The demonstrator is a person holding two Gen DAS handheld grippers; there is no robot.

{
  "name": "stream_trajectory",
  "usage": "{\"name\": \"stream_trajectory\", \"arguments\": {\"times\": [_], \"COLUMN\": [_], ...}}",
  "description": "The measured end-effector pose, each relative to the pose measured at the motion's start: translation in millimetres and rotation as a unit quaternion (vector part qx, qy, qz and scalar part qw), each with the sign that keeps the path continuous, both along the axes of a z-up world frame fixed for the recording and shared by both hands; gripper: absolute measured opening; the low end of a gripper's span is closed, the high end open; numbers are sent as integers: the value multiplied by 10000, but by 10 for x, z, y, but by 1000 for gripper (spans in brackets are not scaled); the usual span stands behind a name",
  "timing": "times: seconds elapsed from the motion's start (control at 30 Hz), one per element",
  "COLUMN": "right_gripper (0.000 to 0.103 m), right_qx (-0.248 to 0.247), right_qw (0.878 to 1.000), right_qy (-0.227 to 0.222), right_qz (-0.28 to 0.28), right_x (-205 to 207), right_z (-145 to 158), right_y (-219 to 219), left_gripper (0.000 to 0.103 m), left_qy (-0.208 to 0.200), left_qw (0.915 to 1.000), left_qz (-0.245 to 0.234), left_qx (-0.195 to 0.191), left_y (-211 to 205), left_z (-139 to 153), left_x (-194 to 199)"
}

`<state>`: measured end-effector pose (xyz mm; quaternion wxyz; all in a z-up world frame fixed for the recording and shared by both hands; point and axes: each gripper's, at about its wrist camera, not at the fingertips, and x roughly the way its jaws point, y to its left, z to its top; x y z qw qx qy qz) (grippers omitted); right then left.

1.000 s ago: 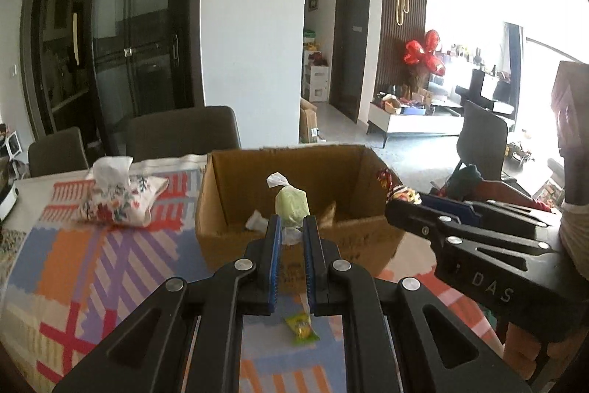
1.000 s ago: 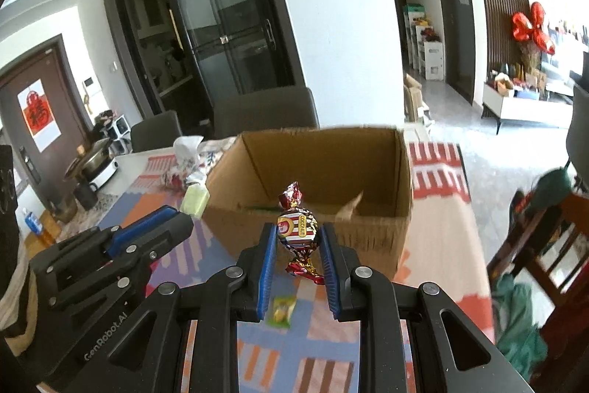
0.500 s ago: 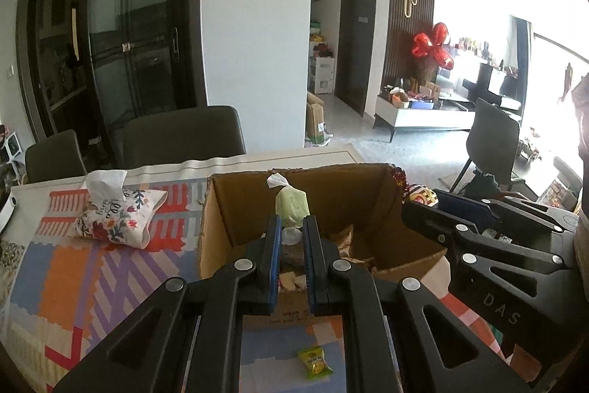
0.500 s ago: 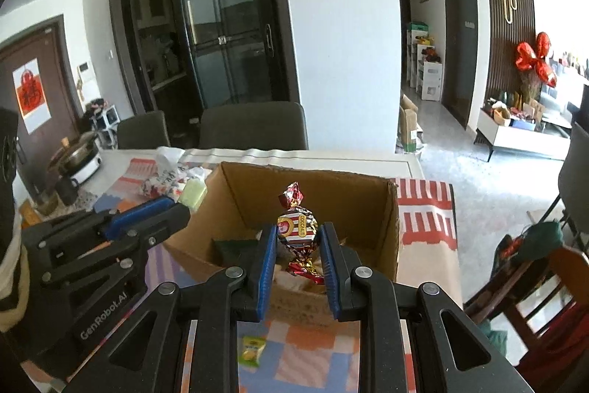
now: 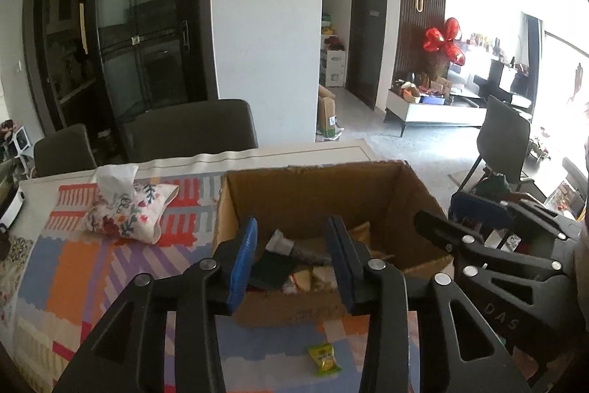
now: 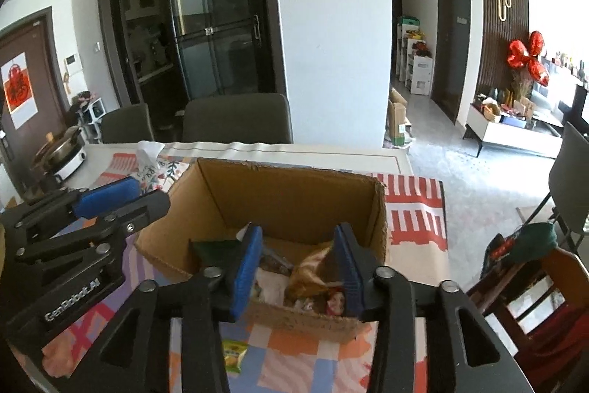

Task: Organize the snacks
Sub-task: 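Move the left tool back and grasp the green-yellow snack packet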

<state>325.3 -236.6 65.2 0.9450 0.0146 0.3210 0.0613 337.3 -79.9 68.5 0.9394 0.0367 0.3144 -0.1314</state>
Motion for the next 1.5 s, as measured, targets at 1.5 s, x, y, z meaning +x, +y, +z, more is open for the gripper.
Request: {"name": "stream_trajectory", "arguments": {"times": [1.5], "right_gripper": [69], "right_qx": [-120], "right_qw": [9901], "right_qy": [1094], "right_qz": [-866], "right_x": [-772], "right_z": [-1445], "right_y": [-177], "left_gripper": [63], "left_qy": [1767], "left_qw": [9835], "left_qz": [-12], "left_qx": [396], "left_y": [-330], "left_z": [-1725], "left_x": [-336]}}
